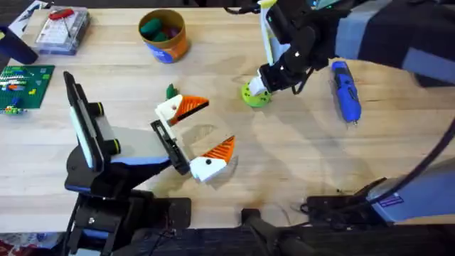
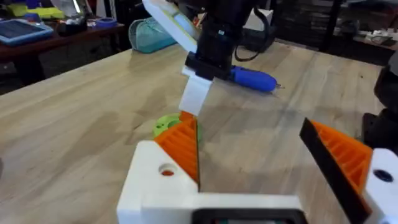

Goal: Pick up the gripper from the table and insert it into the empty holder that is missing its gripper. Then pick up a screw, insert it into the mounting hole, and use the screwdriver to tighten it. Finally, clean up the table by picking up the vegetable and placing it into the bucket.

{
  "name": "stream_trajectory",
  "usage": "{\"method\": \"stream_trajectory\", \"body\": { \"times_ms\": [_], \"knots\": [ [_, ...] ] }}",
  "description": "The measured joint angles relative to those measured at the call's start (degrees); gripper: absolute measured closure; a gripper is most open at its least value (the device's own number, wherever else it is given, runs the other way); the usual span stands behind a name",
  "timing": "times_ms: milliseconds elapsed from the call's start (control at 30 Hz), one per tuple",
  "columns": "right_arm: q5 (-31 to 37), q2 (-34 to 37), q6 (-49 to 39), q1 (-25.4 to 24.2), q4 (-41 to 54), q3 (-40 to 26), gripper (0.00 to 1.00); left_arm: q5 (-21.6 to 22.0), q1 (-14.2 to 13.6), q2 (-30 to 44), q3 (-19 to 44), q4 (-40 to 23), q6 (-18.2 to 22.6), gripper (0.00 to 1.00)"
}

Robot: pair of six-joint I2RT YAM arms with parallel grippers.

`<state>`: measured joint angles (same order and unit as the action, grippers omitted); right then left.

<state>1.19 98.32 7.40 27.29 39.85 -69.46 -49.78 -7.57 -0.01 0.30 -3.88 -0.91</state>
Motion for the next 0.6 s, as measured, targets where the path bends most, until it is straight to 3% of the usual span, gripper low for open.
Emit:
{"method": "stream_trajectory", "body": {
  "times_ms": [600],
  "knots": [
    [0.0,2.7,-0.2,0.0,1.9,-1.8,0.416,0.0,0.0,0.0,0.0,0.0,0.0,0.009]
  ]
}}
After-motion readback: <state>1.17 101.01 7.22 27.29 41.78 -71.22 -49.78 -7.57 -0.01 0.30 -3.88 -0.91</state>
